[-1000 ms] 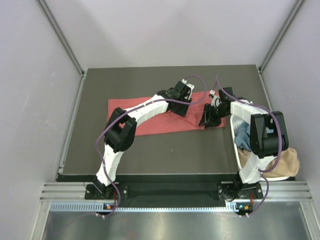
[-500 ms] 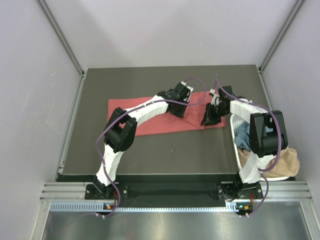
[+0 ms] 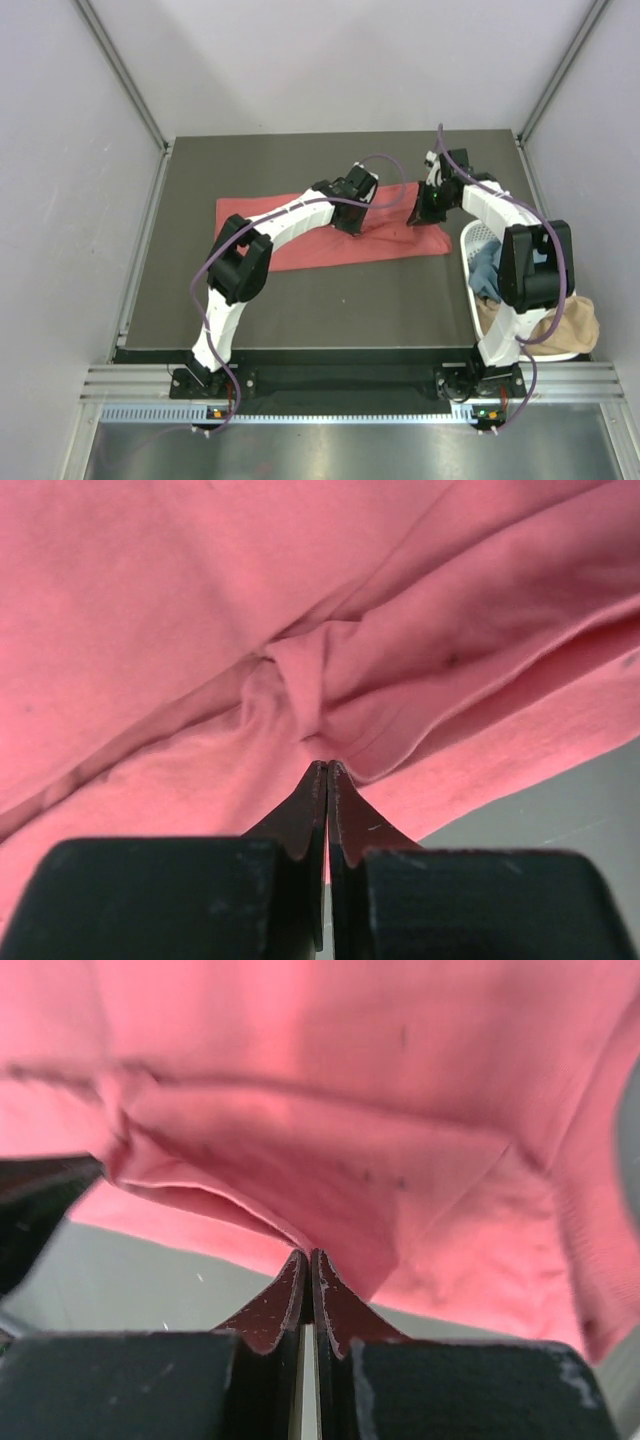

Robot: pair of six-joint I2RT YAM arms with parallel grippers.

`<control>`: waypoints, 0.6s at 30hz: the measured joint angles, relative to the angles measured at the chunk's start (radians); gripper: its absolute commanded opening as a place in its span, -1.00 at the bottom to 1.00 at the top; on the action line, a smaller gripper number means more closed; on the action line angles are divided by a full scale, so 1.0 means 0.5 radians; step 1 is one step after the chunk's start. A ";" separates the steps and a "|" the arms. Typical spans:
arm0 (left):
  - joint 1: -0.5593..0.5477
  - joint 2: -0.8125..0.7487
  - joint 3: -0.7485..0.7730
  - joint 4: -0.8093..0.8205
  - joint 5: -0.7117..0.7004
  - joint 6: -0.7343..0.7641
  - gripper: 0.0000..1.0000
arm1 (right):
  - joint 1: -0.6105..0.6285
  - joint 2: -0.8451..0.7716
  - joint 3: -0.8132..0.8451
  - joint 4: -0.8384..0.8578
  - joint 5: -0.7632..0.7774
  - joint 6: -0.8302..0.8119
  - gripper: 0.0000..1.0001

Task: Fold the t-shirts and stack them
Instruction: Fold the tshirt

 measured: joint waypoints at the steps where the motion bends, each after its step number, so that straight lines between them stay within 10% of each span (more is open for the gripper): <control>1: 0.006 0.000 0.005 -0.008 -0.008 -0.003 -1.00 | 0.000 0.008 0.063 -0.008 0.024 0.010 -1.00; 18: 0.153 0.127 0.469 -0.065 -0.057 -0.063 -0.95 | 0.002 0.564 0.825 -0.050 0.163 0.031 -0.99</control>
